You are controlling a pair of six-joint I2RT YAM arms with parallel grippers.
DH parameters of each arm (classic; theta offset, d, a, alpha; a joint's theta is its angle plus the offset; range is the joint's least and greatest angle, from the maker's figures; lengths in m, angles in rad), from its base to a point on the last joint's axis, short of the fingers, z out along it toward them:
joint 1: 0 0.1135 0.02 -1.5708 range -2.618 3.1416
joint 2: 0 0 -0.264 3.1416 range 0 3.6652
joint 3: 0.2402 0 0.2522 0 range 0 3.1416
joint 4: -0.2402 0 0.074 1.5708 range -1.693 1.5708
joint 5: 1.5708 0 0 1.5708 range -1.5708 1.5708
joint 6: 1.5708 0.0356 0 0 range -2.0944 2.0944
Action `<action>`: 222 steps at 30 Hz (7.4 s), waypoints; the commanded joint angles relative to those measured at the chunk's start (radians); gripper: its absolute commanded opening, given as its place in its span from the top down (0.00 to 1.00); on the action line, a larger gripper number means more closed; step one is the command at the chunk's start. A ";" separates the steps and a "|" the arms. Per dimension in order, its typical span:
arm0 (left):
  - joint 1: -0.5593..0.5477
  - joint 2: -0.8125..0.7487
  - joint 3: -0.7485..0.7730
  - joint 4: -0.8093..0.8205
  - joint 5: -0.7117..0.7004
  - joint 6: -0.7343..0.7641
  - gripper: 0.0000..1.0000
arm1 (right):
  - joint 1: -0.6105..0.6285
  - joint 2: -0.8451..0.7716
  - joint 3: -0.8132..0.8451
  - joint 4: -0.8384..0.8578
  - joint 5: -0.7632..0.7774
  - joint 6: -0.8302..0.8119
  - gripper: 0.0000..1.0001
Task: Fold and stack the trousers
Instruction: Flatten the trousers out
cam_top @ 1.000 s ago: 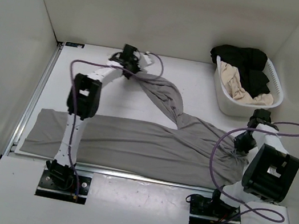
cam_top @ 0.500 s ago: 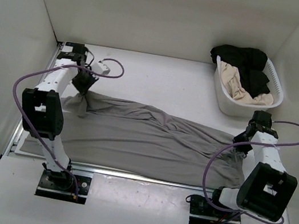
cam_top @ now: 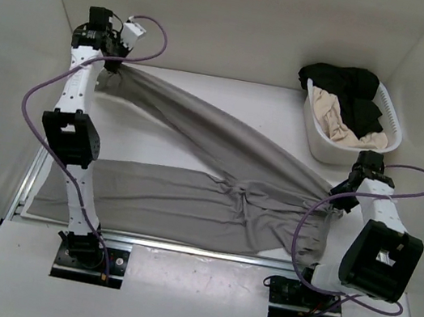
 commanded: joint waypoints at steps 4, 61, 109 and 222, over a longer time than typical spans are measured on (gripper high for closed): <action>-0.045 -0.392 -0.526 0.085 -0.002 0.081 0.85 | -0.001 -0.011 0.003 -0.009 0.013 -0.022 1.00; 0.110 0.012 -0.469 -0.030 0.249 -0.098 0.86 | 0.019 0.480 0.281 -0.024 0.116 0.065 0.78; 0.263 -0.059 -0.653 0.011 0.166 -0.052 0.42 | 0.019 0.132 0.265 0.059 0.061 -0.091 1.00; 0.210 -0.587 -0.881 -0.035 0.347 0.277 0.00 | -0.080 -0.412 0.150 -0.283 0.259 0.092 0.22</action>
